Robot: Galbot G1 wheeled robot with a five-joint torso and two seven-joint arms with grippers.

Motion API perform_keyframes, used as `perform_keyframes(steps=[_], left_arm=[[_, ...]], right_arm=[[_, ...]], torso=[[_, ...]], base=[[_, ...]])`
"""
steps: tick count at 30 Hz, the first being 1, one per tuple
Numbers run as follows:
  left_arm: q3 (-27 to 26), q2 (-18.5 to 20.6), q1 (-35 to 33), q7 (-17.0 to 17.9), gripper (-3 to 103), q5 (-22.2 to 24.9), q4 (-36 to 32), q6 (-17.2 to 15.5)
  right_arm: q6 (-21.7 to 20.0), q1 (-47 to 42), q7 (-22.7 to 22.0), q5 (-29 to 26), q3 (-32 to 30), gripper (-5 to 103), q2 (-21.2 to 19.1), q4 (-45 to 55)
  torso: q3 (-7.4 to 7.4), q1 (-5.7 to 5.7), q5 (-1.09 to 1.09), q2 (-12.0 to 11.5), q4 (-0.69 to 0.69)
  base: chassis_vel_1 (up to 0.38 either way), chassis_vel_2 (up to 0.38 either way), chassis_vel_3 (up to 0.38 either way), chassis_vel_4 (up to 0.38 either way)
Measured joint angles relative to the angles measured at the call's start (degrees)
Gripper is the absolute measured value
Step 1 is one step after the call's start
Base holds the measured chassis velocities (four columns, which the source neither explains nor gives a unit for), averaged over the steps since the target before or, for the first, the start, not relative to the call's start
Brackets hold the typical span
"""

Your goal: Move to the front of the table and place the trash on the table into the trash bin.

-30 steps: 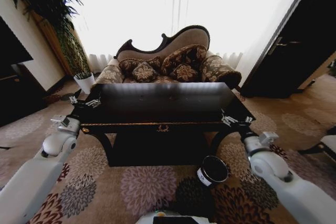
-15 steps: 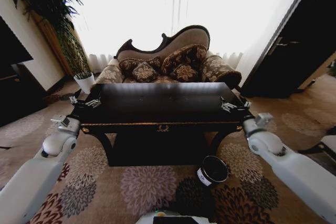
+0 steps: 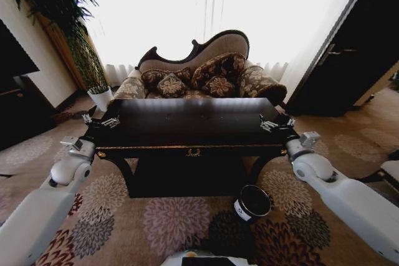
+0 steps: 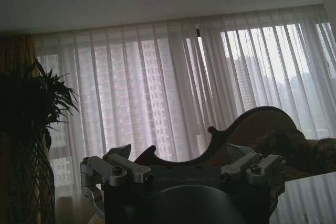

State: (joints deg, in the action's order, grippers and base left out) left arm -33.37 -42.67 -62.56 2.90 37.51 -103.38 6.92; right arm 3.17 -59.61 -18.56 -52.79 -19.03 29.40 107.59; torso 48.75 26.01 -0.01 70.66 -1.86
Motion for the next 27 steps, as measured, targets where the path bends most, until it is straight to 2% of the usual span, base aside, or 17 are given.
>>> perform_keyframes(steps=[15, 27], left_arm=[[0.0, 0.0, 0.0, 0.0, 100, 0.0, 0.0, 0.0], [0.0, 0.0, 0.0, 0.0, 100, 0.0, 0.0, 0.0]], right_arm=[[0.0, -0.2, 0.1, 0.1, -0.2, 100, 0.1, 0.1], [0.0, -0.2, 0.1, 0.1, -0.2, 100, 0.1, 0.1]], torso=[[0.01, 0.02, 0.0, 0.0, 0.0], [-0.02, -0.05, 0.0, 0.0, 0.0]], base=[[0.016, -0.011, -0.014, 0.013], [0.147, -0.167, -0.156, 0.163]])
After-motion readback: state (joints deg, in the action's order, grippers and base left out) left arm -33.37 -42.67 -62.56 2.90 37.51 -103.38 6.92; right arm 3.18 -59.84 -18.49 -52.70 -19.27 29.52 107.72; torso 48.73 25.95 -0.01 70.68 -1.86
